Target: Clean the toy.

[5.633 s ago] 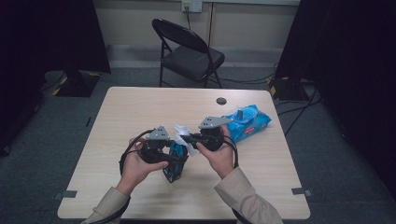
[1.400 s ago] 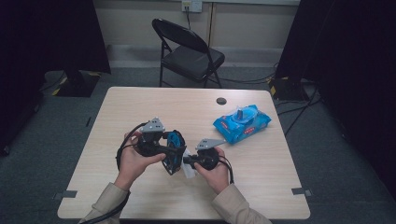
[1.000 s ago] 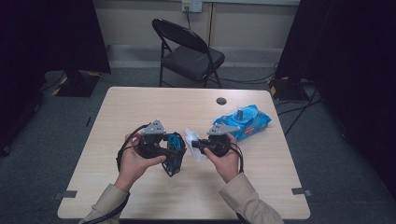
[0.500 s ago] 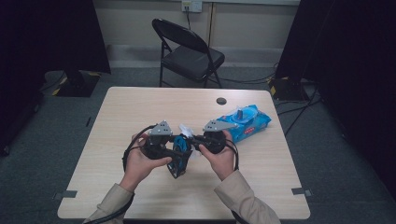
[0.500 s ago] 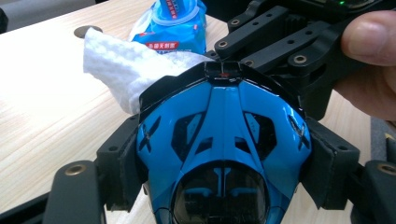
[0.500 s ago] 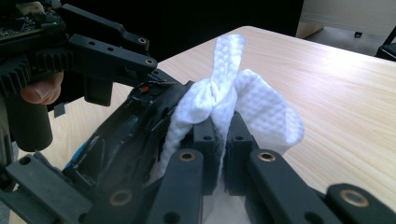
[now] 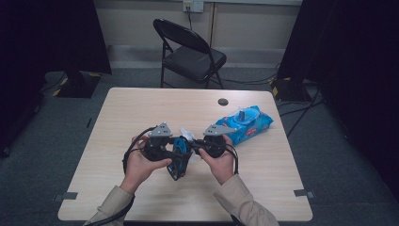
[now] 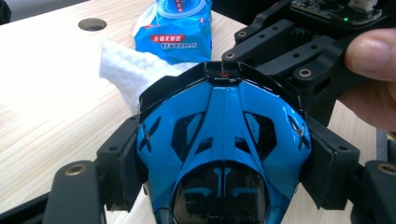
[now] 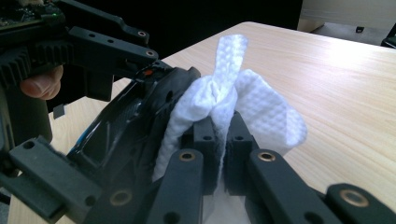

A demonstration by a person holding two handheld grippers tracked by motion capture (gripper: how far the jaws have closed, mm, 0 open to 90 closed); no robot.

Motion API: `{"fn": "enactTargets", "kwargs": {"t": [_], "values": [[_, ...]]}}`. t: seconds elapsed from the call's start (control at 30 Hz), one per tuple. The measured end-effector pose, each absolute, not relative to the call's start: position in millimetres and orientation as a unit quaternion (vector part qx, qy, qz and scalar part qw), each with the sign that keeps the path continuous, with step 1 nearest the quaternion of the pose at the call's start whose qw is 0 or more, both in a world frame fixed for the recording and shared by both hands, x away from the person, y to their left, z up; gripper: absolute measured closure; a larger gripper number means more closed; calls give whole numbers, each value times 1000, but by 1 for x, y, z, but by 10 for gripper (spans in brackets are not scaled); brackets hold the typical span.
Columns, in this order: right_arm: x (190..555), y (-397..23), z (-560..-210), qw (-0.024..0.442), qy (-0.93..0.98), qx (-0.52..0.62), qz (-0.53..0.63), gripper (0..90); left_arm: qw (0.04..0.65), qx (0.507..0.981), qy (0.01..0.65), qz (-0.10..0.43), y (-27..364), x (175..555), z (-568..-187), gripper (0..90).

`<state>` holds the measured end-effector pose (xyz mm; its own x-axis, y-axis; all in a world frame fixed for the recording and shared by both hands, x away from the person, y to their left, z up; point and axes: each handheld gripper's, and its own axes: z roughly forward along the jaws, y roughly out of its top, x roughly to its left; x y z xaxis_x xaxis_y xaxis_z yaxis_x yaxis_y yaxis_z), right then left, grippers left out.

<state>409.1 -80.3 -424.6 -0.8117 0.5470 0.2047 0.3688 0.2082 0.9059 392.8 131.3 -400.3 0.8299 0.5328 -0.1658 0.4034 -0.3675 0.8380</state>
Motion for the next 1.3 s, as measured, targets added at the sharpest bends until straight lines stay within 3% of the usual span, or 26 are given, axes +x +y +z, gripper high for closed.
{"fn": "enactTargets", "kwargs": {"t": [0.33,0.67,1.3], "values": [[407,-84,-428,83,773,300,552,868,484,823,288,71,135,395,-401,259],[408,-91,-408,92,766,291,566,868,479,826,288,69,134,395,-403,259],[398,-69,-456,56,796,293,527,868,489,820,287,79,137,397,-394,259]]}}
